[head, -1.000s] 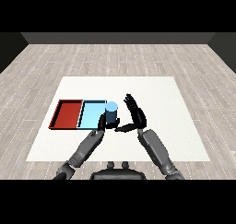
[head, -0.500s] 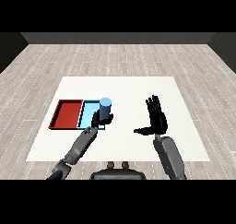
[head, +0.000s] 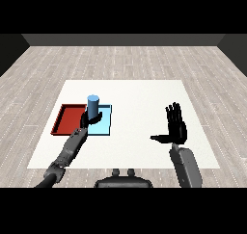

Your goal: Pick the blue can and put it in the blue box

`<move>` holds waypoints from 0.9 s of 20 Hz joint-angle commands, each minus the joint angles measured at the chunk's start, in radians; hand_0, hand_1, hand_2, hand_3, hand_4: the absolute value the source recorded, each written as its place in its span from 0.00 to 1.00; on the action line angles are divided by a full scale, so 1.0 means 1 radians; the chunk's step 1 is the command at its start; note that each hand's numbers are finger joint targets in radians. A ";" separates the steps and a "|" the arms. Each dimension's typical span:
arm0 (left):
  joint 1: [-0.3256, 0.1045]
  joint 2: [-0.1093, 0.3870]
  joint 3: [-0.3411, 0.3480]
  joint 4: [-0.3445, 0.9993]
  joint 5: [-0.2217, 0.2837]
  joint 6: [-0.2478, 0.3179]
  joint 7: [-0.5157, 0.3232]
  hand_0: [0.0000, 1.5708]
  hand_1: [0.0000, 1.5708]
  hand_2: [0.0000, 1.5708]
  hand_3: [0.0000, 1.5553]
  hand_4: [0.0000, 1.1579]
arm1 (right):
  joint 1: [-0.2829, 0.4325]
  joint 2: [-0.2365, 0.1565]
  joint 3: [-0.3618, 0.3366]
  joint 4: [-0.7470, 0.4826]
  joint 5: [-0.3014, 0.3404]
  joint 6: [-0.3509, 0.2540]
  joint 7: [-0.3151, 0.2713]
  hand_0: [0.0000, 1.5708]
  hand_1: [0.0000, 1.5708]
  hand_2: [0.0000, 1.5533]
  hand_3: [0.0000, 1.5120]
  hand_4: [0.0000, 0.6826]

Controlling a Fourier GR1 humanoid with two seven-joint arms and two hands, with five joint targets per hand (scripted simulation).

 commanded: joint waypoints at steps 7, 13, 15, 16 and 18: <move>-0.208 0.055 0.057 0.409 -0.076 0.021 0.121 1.00 1.00 1.00 0.93 0.89 | -0.057 0.022 -0.027 0.121 0.032 -0.006 -0.007 0.00 0.00 0.00 0.00 0.00; -0.273 0.012 0.026 0.569 -0.137 0.035 0.194 0.99 0.99 0.94 0.83 0.83 | -0.132 0.078 -0.038 0.275 0.044 -0.006 -0.072 0.00 0.00 0.00 0.00 0.00; -0.296 -0.006 0.006 0.612 -0.160 0.015 0.231 0.97 0.97 0.89 0.73 0.78 | -0.128 0.055 -0.075 0.267 0.008 0.019 -0.066 0.00 0.00 0.00 0.00 0.00; -0.265 0.011 0.013 0.628 -0.158 0.001 0.210 0.88 0.88 0.83 0.64 0.76 | -0.070 0.036 -0.080 0.262 -0.004 0.063 -0.088 0.00 0.00 0.00 0.00 0.00; -0.264 -0.021 0.019 0.632 -0.156 -0.028 0.217 0.94 0.94 0.90 0.57 0.75 | -0.017 0.052 -0.070 0.234 -0.010 0.077 -0.105 0.00 0.00 0.00 0.00 0.00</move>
